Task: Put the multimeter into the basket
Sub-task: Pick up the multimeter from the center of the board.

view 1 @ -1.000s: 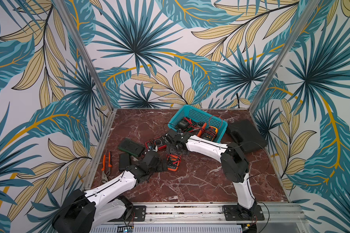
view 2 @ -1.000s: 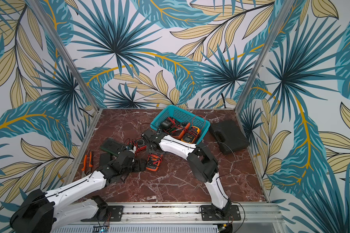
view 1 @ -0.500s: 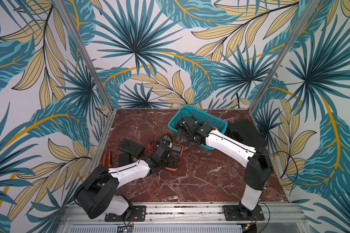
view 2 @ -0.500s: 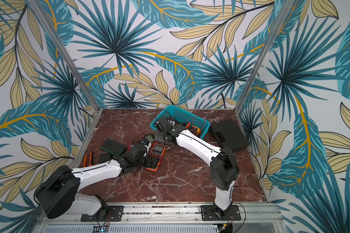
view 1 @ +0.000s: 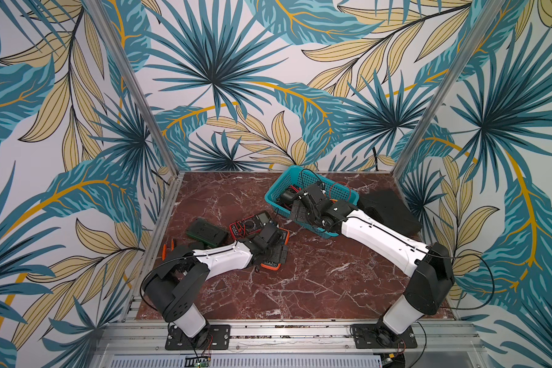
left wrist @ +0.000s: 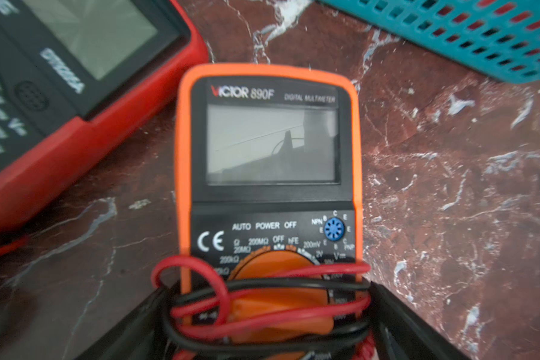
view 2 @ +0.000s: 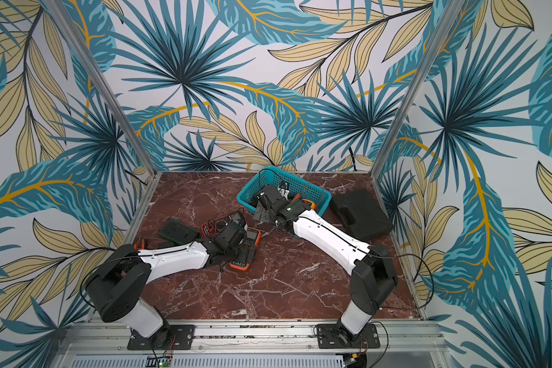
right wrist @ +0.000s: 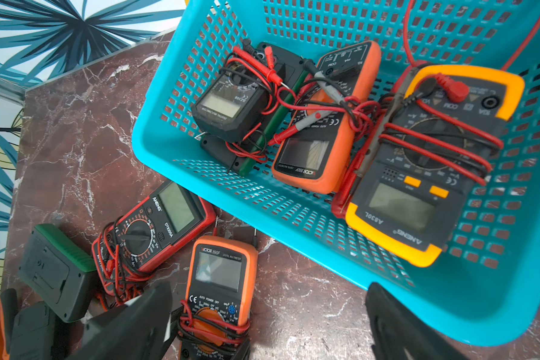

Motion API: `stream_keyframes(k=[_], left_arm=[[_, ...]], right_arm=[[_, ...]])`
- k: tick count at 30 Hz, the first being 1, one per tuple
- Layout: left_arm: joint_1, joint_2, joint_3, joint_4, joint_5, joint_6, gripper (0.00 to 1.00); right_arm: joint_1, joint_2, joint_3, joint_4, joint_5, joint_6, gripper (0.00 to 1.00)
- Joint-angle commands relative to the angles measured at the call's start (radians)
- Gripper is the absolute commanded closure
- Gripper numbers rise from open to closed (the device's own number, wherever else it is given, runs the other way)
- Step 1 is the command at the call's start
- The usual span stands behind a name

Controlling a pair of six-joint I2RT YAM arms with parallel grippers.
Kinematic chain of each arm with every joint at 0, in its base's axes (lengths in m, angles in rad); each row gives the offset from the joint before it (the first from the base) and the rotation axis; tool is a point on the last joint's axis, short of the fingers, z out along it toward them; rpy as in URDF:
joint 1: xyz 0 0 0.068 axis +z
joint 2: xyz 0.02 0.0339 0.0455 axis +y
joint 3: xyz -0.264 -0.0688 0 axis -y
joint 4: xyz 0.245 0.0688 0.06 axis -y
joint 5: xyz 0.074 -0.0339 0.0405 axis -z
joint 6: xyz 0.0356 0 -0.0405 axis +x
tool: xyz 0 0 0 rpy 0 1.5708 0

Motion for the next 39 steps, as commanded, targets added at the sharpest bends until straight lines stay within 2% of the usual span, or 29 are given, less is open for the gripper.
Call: stream_keyframes(k=[1,7,8,9,11,14,18,21,22,27,32,36,39], left_arm=[[-0.014,0.025,0.045,-0.081,-0.049,0.036,0.00],[-0.016,0.047,0.057,-0.133,-0.090,0.027,0.00],[-0.016,0.048,0.058,-0.137,-0.096,0.030,0.04],[-0.016,0.048,0.057,-0.138,-0.098,0.033,0.09],[-0.016,0.046,0.055,-0.132,-0.101,0.040,0.31],[-0.016,0.049,0.055,-0.125,-0.111,0.051,0.45],[-0.016,0.042,0.059,-0.121,-0.120,0.068,0.77],[-0.016,0.006,0.067,-0.127,-0.127,0.077,0.97],[-0.016,-0.014,0.070,-0.129,-0.131,0.081,1.00],[-0.017,-0.123,0.117,-0.178,-0.168,0.111,1.00],[-0.014,-0.185,0.224,-0.218,-0.192,0.173,1.00],[-0.013,-0.159,0.338,-0.189,-0.205,0.251,1.00],[-0.003,-0.086,0.487,-0.213,-0.188,0.295,1.00]], right_arm=[[-0.001,-0.040,-0.033,0.011,0.035,-0.013,0.01],[-0.004,-0.063,-0.054,0.019,0.043,-0.019,0.01],[-0.004,-0.067,-0.058,0.020,0.045,-0.020,0.00],[-0.004,-0.072,-0.061,0.021,0.048,-0.024,0.00],[-0.006,-0.087,-0.070,0.023,0.057,-0.028,0.00],[-0.008,-0.117,-0.085,0.026,0.077,-0.032,0.00],[-0.014,-0.177,-0.114,0.028,0.115,-0.044,0.01],[-0.019,-0.241,-0.145,0.028,0.156,-0.057,0.01],[-0.022,-0.267,-0.159,0.028,0.173,-0.061,0.00],[-0.052,-0.402,-0.231,0.028,0.239,-0.071,0.01],[-0.068,-0.507,-0.287,0.027,0.288,-0.088,0.01],[-0.074,-0.549,-0.307,0.027,0.307,-0.100,0.01],[-0.073,-0.561,-0.312,0.027,0.314,-0.105,0.01]])
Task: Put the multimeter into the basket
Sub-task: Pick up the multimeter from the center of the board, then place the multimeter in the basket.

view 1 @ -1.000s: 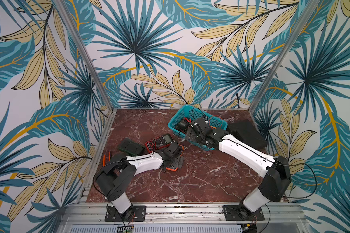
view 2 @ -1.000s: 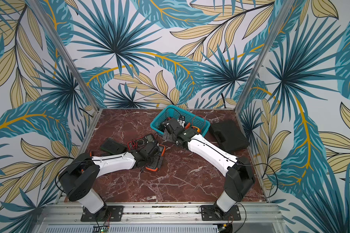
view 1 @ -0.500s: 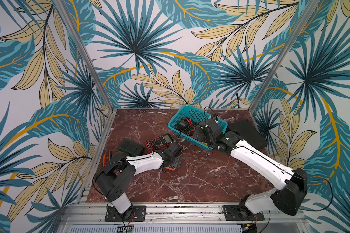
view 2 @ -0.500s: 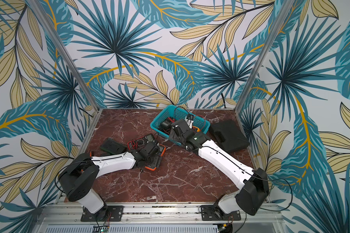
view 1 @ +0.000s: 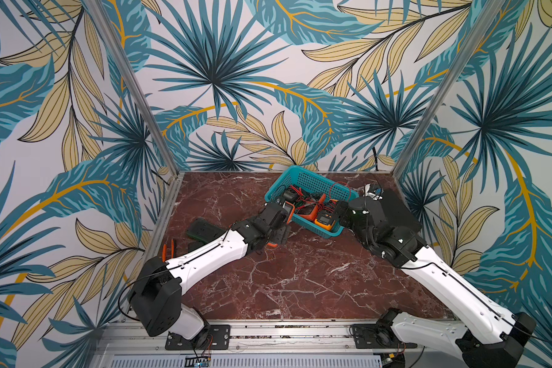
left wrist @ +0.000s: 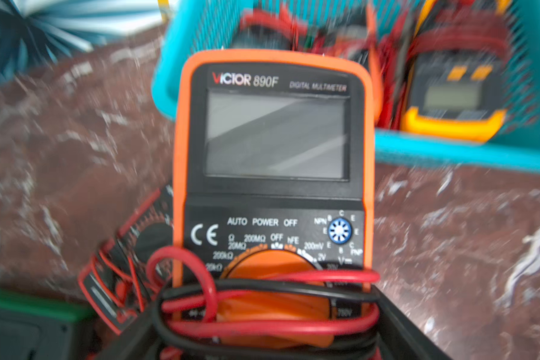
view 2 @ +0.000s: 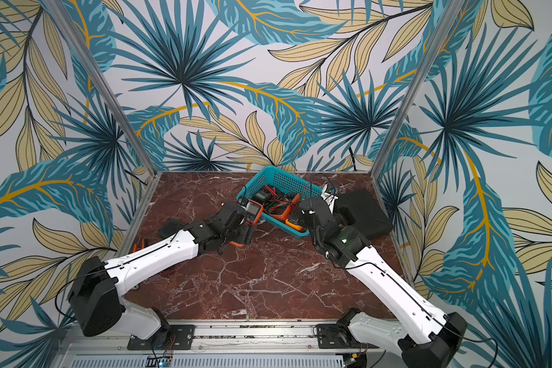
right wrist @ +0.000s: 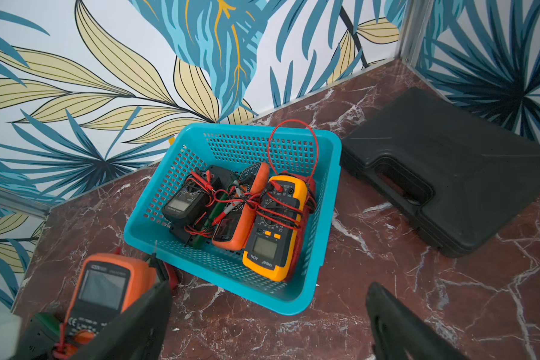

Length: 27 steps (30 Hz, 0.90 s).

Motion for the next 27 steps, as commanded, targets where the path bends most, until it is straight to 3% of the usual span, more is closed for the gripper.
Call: stream_keyframes(k=[1,12,20,27], left_arm=[[0.013,0.063,0.178,0.047,-0.013,0.089,1.00],[0.088,0.456,0.629,0.047,0.223,0.153,1.00],[0.095,0.631,0.785,0.028,0.378,0.130,1.00],[0.095,0.744,0.893,-0.025,0.428,0.114,1.00]], right_arm=[[-0.003,-0.015,-0.027,-0.002,0.040,-0.023,0.01],[-0.002,-0.067,-0.049,-0.002,0.108,-0.040,0.01],[-0.003,-0.081,-0.044,0.001,0.138,-0.052,0.01],[-0.004,-0.059,-0.039,0.004,0.116,-0.050,0.01]])
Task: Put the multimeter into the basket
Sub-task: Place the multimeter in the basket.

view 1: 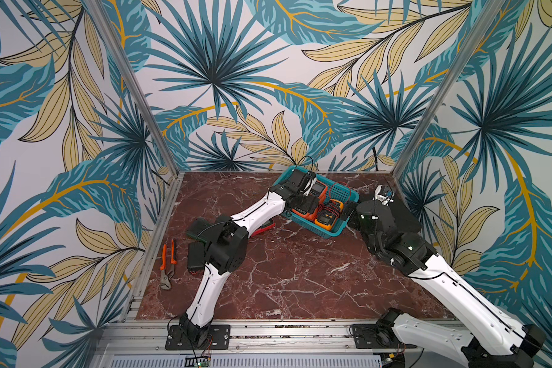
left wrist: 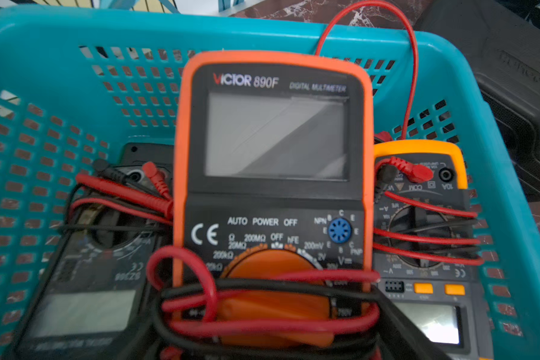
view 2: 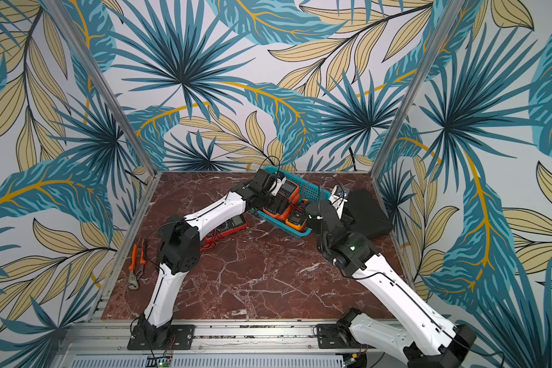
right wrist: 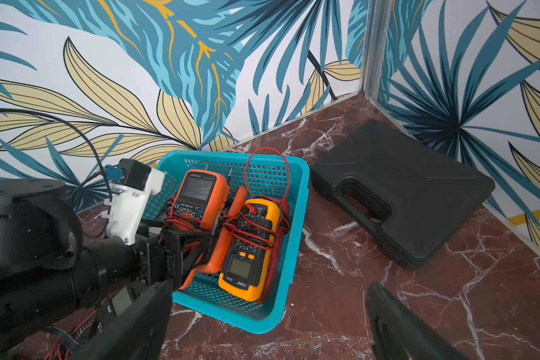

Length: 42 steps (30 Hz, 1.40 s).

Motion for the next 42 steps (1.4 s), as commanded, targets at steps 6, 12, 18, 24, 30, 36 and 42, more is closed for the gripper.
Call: stream_keyframes(k=[6,12,18,24,30,36,42], left_arm=[[-0.002,0.047,0.123,-0.022,0.066,-0.025,1.00],[-0.004,0.058,0.107,-0.093,0.098,-0.068,0.96],[-0.026,0.087,0.109,-0.146,0.036,-0.079,0.82],[-0.042,0.077,0.097,-0.150,0.001,-0.063,0.37],[-0.047,0.023,0.059,-0.118,0.023,-0.059,0.10],[-0.048,-0.037,0.002,-0.063,0.054,-0.076,0.00],[-0.047,-0.090,-0.045,-0.010,0.073,-0.095,0.00]], right_arm=[[-0.004,0.031,-0.002,0.015,-0.009,-0.016,0.00],[-0.003,0.062,-0.002,0.018,-0.025,-0.010,0.00],[-0.004,0.082,0.000,0.035,-0.050,-0.008,0.01],[-0.004,0.096,0.005,0.034,-0.067,-0.010,0.01],[-0.003,0.101,0.009,0.038,-0.073,-0.010,0.01],[-0.003,0.105,0.014,0.039,-0.077,-0.014,0.01],[-0.004,0.112,0.023,0.038,-0.077,-0.019,0.00]])
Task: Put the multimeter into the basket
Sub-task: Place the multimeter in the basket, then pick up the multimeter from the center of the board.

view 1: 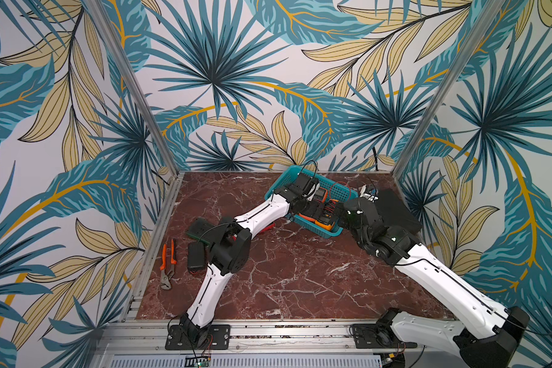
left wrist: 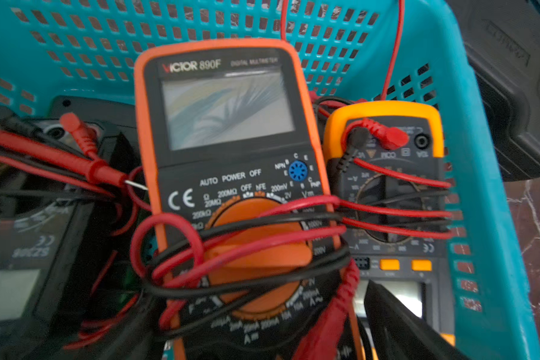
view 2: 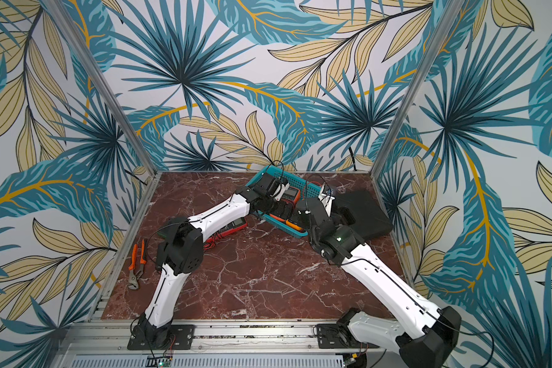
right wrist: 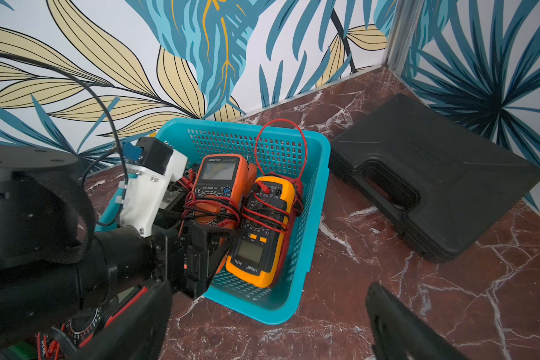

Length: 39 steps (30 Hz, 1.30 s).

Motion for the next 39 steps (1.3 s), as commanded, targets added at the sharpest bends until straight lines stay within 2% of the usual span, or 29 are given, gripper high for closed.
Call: stream_keyframes(k=[1,10,20,23,26,28,30,34,39], left_arm=[[-0.008,-0.077,-0.030,0.059,0.039,-0.017,0.00],[0.013,-0.125,-0.090,0.084,-0.017,-0.031,0.00],[0.047,-0.246,-0.246,0.142,-0.104,-0.031,0.00],[0.069,-0.305,-0.297,0.113,-0.132,-0.005,0.00],[0.088,-0.379,-0.359,0.060,-0.180,0.065,0.00],[0.109,-0.432,-0.406,0.018,-0.254,0.115,0.00],[0.144,-0.480,-0.449,-0.020,-0.264,0.159,0.00],[0.241,-0.545,-0.512,-0.121,-0.220,0.245,0.00],[0.356,-0.535,-0.530,-0.278,-0.111,0.331,0.00]], right_arm=[[-0.003,0.010,0.020,0.012,0.002,-0.020,0.01],[-0.003,0.003,0.029,0.009,0.004,-0.033,0.01],[-0.004,0.013,0.043,0.003,-0.004,-0.058,0.01],[-0.003,0.015,0.053,-0.004,-0.007,-0.079,0.00],[-0.004,0.017,0.063,-0.012,-0.009,-0.099,0.01],[-0.003,0.017,0.067,-0.020,-0.008,-0.109,0.01],[-0.003,0.017,0.068,-0.026,-0.006,-0.115,0.00],[-0.003,0.014,0.058,-0.036,-0.002,-0.120,0.01],[-0.003,0.003,0.044,-0.037,-0.001,-0.115,0.01]])
